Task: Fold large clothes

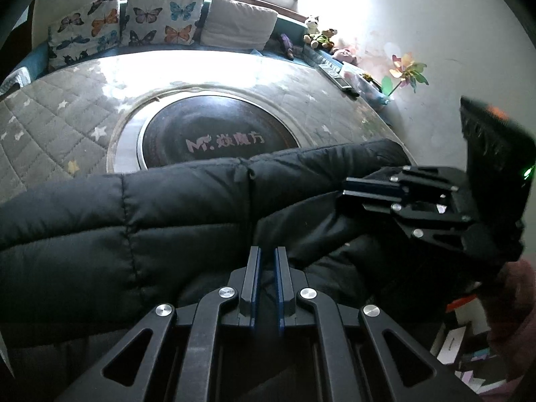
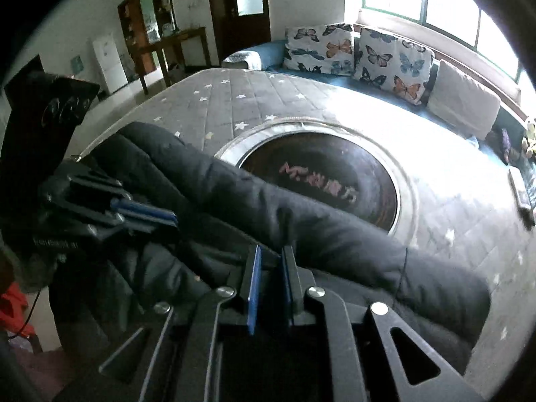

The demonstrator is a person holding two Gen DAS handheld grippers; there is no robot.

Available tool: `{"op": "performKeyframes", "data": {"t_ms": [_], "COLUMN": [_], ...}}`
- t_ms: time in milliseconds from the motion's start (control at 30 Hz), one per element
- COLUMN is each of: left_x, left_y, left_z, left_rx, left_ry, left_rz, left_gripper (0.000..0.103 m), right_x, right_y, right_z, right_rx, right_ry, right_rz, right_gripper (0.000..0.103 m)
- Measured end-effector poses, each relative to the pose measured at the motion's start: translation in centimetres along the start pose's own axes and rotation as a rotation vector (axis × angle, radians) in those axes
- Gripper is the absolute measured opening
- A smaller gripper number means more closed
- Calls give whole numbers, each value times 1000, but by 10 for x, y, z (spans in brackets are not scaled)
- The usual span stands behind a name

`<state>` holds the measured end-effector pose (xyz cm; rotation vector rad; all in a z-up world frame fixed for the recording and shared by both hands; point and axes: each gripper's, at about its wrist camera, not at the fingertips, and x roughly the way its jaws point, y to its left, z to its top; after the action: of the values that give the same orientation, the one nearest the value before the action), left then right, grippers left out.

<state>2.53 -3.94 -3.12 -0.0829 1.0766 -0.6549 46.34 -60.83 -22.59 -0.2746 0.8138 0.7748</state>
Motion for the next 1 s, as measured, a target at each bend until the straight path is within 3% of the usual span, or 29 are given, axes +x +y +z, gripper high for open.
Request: {"op": "performKeyframes", "data": {"t_ms": [300,467,767,1000], "left_x": [-20,-38,-67,-59], "left_y": [7,11,32,48], "left_z": [-29,-47,-99,-130], "left_rx": [15,25,-18,-13], "left_ry": [8,31,48,-51], "left_rz": [-30,-41,-34,-45], "left_gripper": [9,9,9,9], "right_x": [-28,-38,-54,-42], "right_y": [24,34,45,50], "right_z": [-43,-64,-104,-118], "right_rx": [-52,-83,-76,-52], "right_ry": [7,64,134,45], "right_rz": [30,112,134,71], "right_gripper": [15,15,15,15]}}
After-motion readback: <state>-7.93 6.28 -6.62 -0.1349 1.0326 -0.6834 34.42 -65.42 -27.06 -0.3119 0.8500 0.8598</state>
